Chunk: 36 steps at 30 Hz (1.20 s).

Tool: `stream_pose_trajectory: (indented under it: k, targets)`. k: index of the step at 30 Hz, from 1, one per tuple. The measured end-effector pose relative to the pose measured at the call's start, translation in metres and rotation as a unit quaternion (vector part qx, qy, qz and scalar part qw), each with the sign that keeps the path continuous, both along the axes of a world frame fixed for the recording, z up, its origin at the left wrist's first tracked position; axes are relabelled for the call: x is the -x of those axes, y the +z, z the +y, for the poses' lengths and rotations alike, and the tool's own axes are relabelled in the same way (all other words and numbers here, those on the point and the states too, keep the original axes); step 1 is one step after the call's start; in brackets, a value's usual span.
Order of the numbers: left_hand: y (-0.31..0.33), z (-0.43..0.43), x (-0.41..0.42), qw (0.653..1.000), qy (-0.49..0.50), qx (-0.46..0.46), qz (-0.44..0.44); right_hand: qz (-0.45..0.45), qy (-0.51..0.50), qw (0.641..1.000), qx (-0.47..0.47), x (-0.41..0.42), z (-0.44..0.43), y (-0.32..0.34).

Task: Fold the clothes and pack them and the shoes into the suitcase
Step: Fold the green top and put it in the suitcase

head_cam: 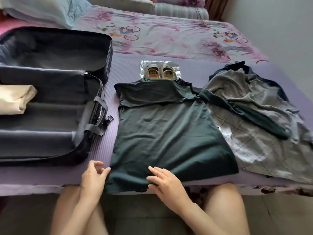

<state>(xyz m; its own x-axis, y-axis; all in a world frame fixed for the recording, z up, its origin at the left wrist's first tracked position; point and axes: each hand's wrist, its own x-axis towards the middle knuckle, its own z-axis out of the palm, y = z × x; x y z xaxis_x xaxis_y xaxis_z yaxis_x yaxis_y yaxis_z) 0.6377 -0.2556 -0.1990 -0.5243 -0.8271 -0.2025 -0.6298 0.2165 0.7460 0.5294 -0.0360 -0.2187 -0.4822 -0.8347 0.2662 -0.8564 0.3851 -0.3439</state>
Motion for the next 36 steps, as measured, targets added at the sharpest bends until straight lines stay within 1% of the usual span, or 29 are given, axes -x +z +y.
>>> stream_pose_trajectory:
  k: [2,4,5,7,9,10,11,12,14,16,19,21,25,30,32,33,36]
  targets:
    - [0.000,0.002,0.000,1.000,-0.014,-0.012,-0.022,-0.029,-0.073,0.995,0.056,0.017,0.016,0.006]
    - [-0.001,0.007,0.000,0.999,-0.012,-0.034,-0.035,-0.043,-0.199,0.974,0.096,0.044,0.043,0.014]
    - [-0.001,0.012,-0.001,0.999,-0.015,-0.027,-0.044,-0.036,-0.268,0.957,0.100,0.057,0.059,0.017]
    - [-0.001,0.018,-0.005,0.997,-0.037,0.010,-0.069,-0.017,-0.408,0.909,0.080,0.082,0.093,0.021]
    - [-0.001,0.022,-0.007,0.995,-0.053,0.034,-0.084,-0.066,-0.527,0.844,0.071,0.097,0.121,0.025]
    - [-0.002,0.022,-0.007,0.994,-0.052,0.035,-0.088,-0.103,-0.566,0.815,0.071,0.100,0.131,0.025]
    - [-0.002,0.022,-0.007,0.994,-0.048,0.033,-0.090,-0.133,-0.589,0.794,0.070,0.103,0.140,0.024]
    - [-0.003,0.021,-0.007,0.994,-0.045,0.031,-0.092,-0.153,-0.600,0.782,0.069,0.103,0.146,0.023]
    - [-0.003,0.018,-0.005,0.995,-0.041,0.031,-0.090,-0.177,-0.606,0.771,0.082,0.105,0.153,0.022]
    - [-0.003,0.016,-0.006,0.996,-0.030,0.025,-0.086,-0.198,-0.599,0.766,0.120,0.103,0.156,0.025]
    - [-0.003,0.014,-0.007,0.997,-0.006,0.012,-0.072,-0.243,-0.559,0.766,0.202,0.093,0.160,0.033]
    - [0.000,0.013,-0.008,0.998,0.012,0.016,-0.065,-0.249,-0.544,0.772,0.216,0.085,0.165,0.038]
    - [0.003,0.006,-0.014,0.996,0.007,0.043,-0.073,-0.261,-0.537,0.784,0.170,0.075,0.182,0.033]
    - [0.003,0.006,-0.020,0.990,-0.010,0.067,-0.121,-0.263,-0.531,0.803,0.066,0.067,0.188,0.026]
    - [0.004,0.011,-0.017,0.985,-0.028,0.105,-0.130,-0.222,-0.525,0.821,0.028,0.066,0.185,0.027]
    - [0.003,0.014,-0.014,0.983,-0.039,0.135,-0.118,-0.189,-0.520,0.833,0.023,0.068,0.182,0.028]
    - [0.006,0.022,0.005,0.971,-0.083,0.209,-0.079,-0.076,-0.479,0.873,0.056,0.078,0.165,0.037]
